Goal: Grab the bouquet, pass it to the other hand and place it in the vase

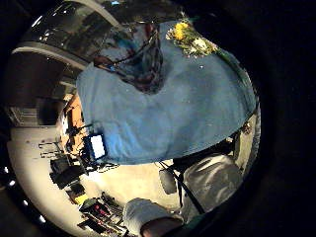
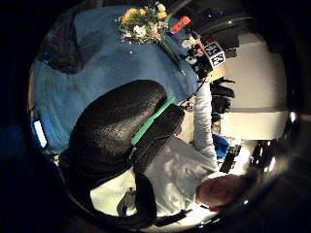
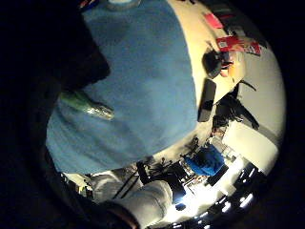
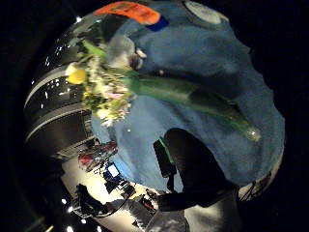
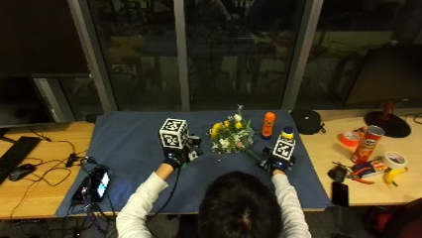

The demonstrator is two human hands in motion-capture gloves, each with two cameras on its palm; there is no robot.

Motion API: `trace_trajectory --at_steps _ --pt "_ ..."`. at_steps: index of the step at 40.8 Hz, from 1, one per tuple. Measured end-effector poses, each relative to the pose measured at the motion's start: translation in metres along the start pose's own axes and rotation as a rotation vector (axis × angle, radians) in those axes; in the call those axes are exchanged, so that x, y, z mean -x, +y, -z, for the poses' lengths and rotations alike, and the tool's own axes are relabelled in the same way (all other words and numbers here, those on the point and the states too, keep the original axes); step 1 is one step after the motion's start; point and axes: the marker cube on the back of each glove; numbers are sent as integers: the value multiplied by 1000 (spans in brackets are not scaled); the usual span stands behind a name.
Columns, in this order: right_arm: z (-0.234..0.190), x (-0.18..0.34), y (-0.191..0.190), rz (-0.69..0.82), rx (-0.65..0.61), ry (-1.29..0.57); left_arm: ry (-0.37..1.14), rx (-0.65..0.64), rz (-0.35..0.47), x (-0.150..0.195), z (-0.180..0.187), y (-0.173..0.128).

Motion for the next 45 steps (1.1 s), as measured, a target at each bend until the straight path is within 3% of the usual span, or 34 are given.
trace_trajectory --at_steps 5,8,12,22,28,33,39,45 --pt "-39 4 -5 3 31 77 2 5 8 3 -2 1" --pt "-45 13 5 41 -17 63 5 10 9 3 -5 1" --pt "-48 16 11 -32 -86 34 6 28 13 2 -6 3" --pt "-34 47 -4 138 -333 -312 6 62 8 -3 -15 0" --pt "-10 65 13 145 -312 -541 65 55 -15 -13 -13 -6" --pt "27 91 36 189 -343 -736 178 -55 12 -24 -6 -22" --pt "76 131 67 227 -438 -959 357 -320 52 -44 25 -43" --pt "92 156 85 238 -535 -1071 557 -450 53 -66 47 -60"
